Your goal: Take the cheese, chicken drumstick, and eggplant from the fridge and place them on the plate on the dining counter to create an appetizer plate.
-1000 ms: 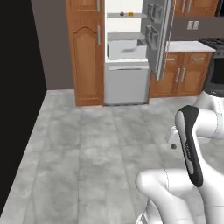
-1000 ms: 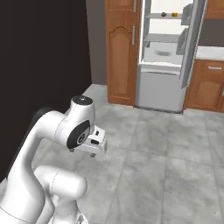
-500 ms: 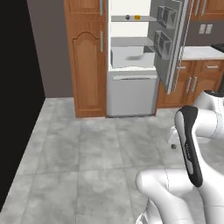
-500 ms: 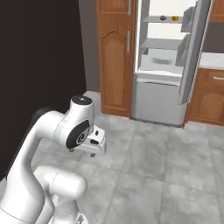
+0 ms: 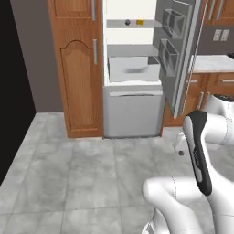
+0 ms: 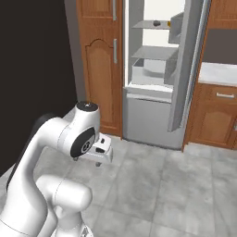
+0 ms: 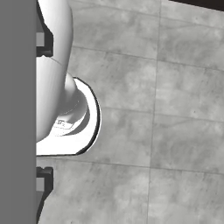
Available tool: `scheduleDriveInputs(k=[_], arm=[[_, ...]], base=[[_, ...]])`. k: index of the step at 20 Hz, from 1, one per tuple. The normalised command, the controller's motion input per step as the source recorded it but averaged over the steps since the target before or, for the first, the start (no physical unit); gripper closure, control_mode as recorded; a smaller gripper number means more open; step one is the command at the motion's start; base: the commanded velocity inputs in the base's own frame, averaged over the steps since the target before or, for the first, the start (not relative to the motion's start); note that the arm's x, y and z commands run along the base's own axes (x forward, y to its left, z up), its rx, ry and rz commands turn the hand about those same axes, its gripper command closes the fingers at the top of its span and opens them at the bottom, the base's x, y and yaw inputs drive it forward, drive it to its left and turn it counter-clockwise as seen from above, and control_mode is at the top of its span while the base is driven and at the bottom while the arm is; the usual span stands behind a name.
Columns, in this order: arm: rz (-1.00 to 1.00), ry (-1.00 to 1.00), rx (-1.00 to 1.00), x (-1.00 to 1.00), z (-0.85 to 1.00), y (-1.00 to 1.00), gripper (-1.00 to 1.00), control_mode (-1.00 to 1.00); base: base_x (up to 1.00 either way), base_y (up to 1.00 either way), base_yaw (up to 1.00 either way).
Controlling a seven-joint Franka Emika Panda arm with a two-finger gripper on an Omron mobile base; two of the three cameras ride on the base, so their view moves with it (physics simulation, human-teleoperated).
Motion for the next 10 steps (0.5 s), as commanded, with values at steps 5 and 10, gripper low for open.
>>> scheduleDriveInputs(k=[5, 10], arm=[[0.00, 0.00, 0.00, 0.00, 0.00, 0.00, -1.00, 1.00], [0.00, 0.00, 0.00, 0.00, 0.00, 0.00, -1.00, 1.00]], base=[[1.00, -0.08, 0.04], [1.00, 0.09, 0.02]])
